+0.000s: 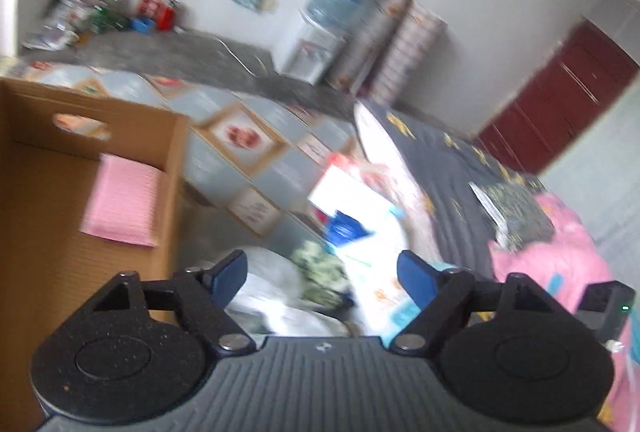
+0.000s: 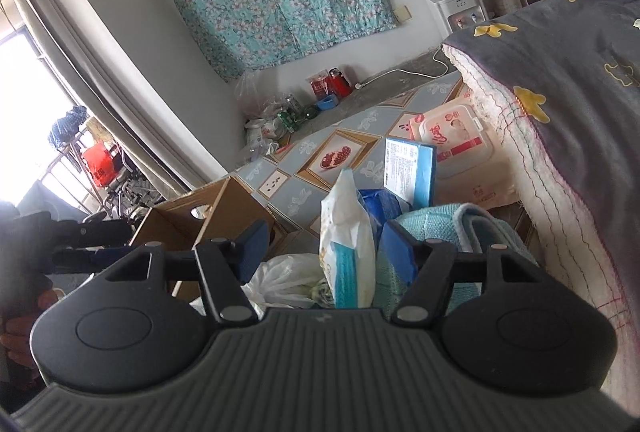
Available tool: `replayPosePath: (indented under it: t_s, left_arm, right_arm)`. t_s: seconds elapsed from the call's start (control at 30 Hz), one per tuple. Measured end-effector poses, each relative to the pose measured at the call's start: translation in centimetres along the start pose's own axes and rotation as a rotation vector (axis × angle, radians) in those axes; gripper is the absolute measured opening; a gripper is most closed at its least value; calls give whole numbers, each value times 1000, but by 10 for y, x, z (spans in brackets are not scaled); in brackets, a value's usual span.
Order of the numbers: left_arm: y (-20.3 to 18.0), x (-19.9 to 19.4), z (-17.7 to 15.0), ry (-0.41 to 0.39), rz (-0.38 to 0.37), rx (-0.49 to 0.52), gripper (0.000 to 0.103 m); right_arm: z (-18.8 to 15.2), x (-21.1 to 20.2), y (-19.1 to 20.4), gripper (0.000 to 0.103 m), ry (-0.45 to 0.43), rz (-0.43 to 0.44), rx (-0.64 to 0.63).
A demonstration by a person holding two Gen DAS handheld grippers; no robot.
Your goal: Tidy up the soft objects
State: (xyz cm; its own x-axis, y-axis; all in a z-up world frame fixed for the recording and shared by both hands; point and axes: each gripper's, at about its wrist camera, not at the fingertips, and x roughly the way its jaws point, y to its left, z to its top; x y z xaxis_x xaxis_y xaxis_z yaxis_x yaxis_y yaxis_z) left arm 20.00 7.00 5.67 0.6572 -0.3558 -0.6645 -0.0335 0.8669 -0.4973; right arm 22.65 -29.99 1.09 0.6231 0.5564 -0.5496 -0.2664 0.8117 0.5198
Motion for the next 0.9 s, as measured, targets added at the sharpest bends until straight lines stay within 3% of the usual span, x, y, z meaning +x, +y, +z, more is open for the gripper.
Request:
replayPosePath:
  t_s: [0.13,0.17,0.23,0.3,0.4,0.5,0.63,0.9]
  left_arm:
    - [-18,52,-4,96,-113,-18,64]
    - [-20,61,-7,110,-121,-35,62]
    - [-23,75,-12,139,-131,-51,60]
    - [-23,85,-17,160,-133,-66,60]
    - [-22,92,-24,183,-161,-69,61]
    - [-19,99,-23,214,-188,-70,68]
    - [-11,105,-19,211,-174,-113,71]
    - [-4,119,-11,225,-120,-150,68]
  right_arm:
    - [-10,24,1,58,42,-30,-72]
    - [-13,30,2,53,52,-35,-92]
    - [-17,38,5,31,75,-41,-125]
    - [-20,41,9,23,77,-32,-158]
    - [-26,40,22,22,61,-25,-248]
    - [-34,39,40,22,46,-40,-360]
    - [-49,44,63,22,28,-111,-516]
    - [-70,57,93,24,15,-128,-693]
